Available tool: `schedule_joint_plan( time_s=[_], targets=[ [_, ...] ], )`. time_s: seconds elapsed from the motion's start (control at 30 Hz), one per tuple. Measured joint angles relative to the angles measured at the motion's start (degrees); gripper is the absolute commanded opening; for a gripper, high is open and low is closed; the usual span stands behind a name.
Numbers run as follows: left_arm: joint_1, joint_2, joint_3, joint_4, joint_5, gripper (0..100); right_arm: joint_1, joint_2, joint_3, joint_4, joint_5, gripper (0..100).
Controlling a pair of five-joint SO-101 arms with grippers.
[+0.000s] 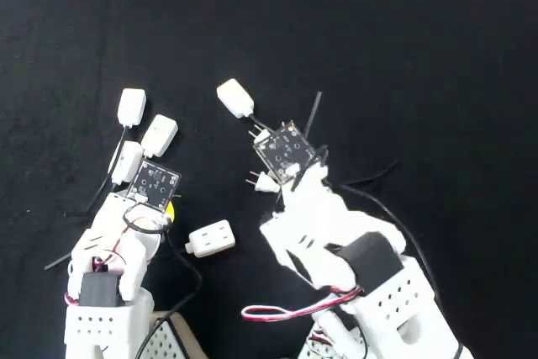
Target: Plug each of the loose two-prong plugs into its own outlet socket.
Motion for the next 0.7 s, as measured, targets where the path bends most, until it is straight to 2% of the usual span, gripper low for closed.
schedule_joint_plan(
  time_s=[0.43,0.7],
  targets=[
    [0.00,0.00,0.00,0.00,0.00,17,0.00,2.81,3.78,-8.09,-0.09,1.1],
    [0.00,0.00,0.00,0.00,0.00,17,0.00,3.34,4.66,-11.69,-2.64,1.1]
  ],
)
